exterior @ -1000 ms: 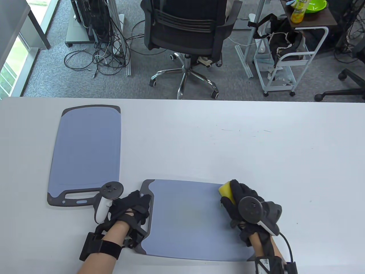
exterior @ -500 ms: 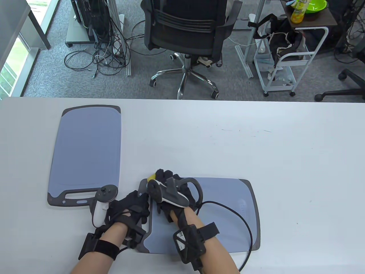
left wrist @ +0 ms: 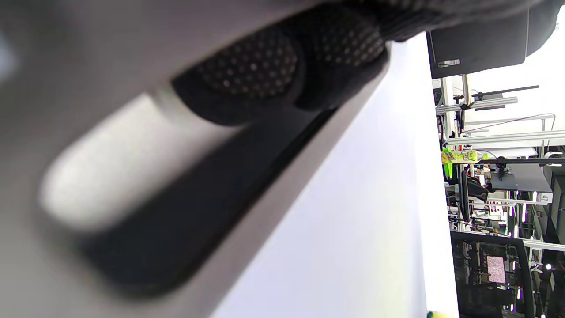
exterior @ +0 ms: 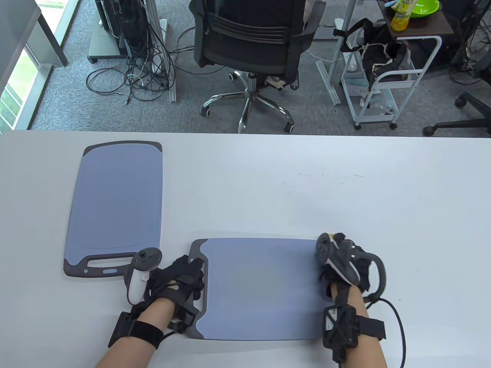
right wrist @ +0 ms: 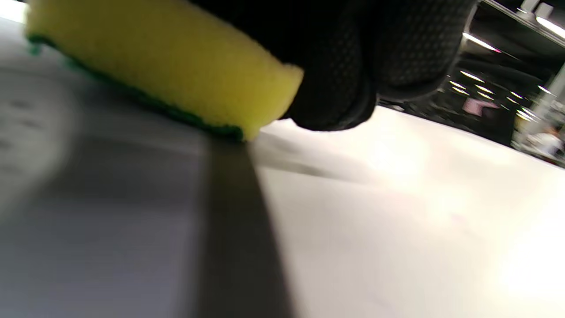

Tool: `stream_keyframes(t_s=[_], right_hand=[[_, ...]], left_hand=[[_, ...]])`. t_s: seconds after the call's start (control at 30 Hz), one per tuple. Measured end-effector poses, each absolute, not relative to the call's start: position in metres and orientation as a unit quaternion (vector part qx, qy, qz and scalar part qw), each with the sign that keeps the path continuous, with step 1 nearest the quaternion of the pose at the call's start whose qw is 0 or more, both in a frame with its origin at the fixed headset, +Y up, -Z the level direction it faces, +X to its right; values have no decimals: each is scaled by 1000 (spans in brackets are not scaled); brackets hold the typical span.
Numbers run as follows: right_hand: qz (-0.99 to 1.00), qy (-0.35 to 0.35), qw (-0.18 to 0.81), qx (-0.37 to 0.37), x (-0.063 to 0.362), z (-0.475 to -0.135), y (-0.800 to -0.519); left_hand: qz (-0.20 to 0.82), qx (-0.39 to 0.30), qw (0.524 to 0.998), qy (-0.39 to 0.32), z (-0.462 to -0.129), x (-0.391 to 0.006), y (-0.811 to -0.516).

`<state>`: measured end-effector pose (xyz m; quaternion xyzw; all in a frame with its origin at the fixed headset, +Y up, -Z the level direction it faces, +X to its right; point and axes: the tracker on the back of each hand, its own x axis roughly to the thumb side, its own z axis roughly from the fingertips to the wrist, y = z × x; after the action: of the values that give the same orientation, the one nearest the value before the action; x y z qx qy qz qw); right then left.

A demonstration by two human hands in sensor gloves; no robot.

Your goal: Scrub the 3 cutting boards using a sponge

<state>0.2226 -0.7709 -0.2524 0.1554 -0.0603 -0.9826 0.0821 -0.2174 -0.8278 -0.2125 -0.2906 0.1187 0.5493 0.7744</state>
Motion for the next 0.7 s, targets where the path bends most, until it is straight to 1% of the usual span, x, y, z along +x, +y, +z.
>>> stream_keyframes(t_s=[0.07, 0.1, 0.17, 0.2, 0.27, 0.3, 0.33, 0.4, 0.43, 0.5, 0.53, 0.57, 0.6, 0.67, 0.7], right_hand=[[-985, -50, 88, 141, 212, -253, -769], [-987, -57, 103, 112, 197, -255, -767], [-994, -68, 80, 44, 160, -254, -765], [-996, -74, 53, 1, 134, -251, -763], [-991, -81, 0, -104, 67, -236, -756], [-986, -83, -11, -143, 43, -228, -755], [-981, -81, -12, -174, 21, -220, -754], [-970, -59, 21, -237, -22, -203, -752], [-968, -49, 32, -243, -28, -201, -751], [-970, -37, 48, -237, -26, -203, -751], [-973, -44, 33, -226, -15, -206, -751], [-980, -38, 23, -194, 5, -211, -751], [-984, -30, 33, -171, 21, -214, -752], [-990, -21, 93, -108, 70, -223, -756], [-991, -21, 117, -60, 106, -226, -760]], left_hand=[[548, -290, 776, 119, -213, -217, -828], [552, -292, 772, 119, -213, -218, -828], [555, -294, 769, 121, -213, -218, -828], [555, -294, 769, 121, -213, -218, -828], [557, -294, 767, 124, -213, -218, -828], [557, -293, 767, 124, -213, -218, -828], [558, -293, 766, 125, -213, -218, -828], [566, -296, 758, 130, -213, -219, -829], [569, -297, 755, 132, -212, -220, -829], [572, -295, 754, 134, -212, -221, -829], [571, -294, 754, 134, -212, -221, -829], [571, -292, 756, 134, -212, -221, -829], [571, -292, 756, 134, -212, -221, -829], [573, -293, 754, 135, -212, -221, -830], [574, -295, 752, 135, -212, -221, -829]])
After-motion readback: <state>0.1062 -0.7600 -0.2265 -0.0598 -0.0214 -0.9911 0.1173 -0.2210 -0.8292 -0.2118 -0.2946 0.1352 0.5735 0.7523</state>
